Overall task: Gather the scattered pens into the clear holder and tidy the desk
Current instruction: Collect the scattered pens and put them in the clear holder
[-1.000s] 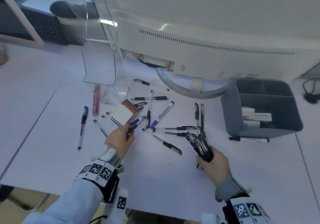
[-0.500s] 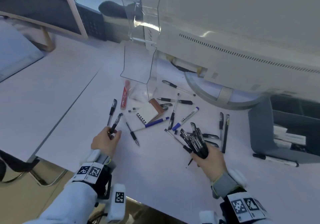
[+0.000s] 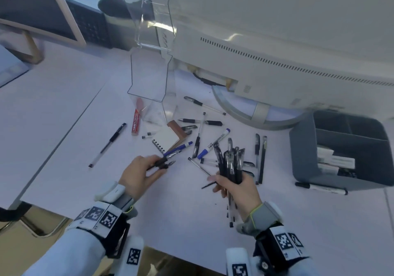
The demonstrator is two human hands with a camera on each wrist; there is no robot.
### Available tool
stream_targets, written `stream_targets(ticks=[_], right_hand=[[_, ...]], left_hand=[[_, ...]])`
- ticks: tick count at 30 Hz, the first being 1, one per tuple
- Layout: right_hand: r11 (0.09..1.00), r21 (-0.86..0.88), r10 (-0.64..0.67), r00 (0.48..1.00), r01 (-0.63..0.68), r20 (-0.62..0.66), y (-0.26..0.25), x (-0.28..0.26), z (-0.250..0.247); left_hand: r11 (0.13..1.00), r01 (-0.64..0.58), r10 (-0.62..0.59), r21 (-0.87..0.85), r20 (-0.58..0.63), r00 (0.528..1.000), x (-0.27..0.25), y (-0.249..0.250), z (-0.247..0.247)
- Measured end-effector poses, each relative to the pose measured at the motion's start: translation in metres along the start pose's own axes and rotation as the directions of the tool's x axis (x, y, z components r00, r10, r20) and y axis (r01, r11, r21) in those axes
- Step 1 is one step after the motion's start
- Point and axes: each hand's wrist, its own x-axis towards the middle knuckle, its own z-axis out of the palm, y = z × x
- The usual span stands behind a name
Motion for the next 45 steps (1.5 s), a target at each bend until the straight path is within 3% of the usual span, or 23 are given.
stream_targets(ticks=[3,8,12,17,24,31,35,39,42,45], right_hand=[[0.981,0.186,-0.053,0.998,0.060,-0.043,-0.023,0.008,0.042],[0.955,0.249,-0.152,0.986,0.163,-0.063,-0.046,0.015,0.077],[0.954,0.256,-0.147,0.987,0.159,-0.065,-0.050,0.016,0.087],[0.934,0.298,-0.130,0.963,0.199,-0.236,-0.054,0.019,0.086],[0.962,0.176,-0.189,0.974,0.209,-0.121,-0.070,0.012,0.088],[0.960,0.160,-0.190,0.957,0.227,-0.220,-0.061,0.013,0.085],[0.968,0.150,-0.156,0.954,0.199,-0.257,-0.054,0.018,0.088],[0.969,0.244,0.062,0.927,0.033,-0.371,-0.028,0.013,0.093],[0.949,0.316,0.096,0.969,-0.019,-0.229,-0.019,0.002,0.101],[0.983,0.183,0.048,0.976,-0.009,-0.211,-0.020,0.004,0.095]], left_hand=[[0.946,0.014,0.070,-0.324,0.246,0.967,0.016,0.005,-0.029],[0.797,0.116,0.137,-0.592,0.364,0.921,0.033,0.000,-0.046],[0.805,0.101,0.177,-0.585,0.400,0.899,0.045,-0.002,-0.052],[0.830,0.083,0.192,-0.552,0.422,0.886,0.054,0.001,-0.059],[0.865,-0.013,0.273,-0.501,0.450,0.850,0.065,0.023,-0.063],[0.764,0.058,0.286,-0.643,0.418,0.862,0.059,0.033,-0.036],[0.751,0.111,0.220,-0.651,0.405,0.887,0.056,0.030,-0.022],[0.731,0.223,-0.012,-0.644,0.315,0.949,0.050,0.033,-0.003],[0.620,0.324,-0.049,-0.715,0.377,0.925,0.044,0.046,0.004],[0.541,0.417,-0.063,-0.730,0.459,0.886,0.039,0.053,0.007]])
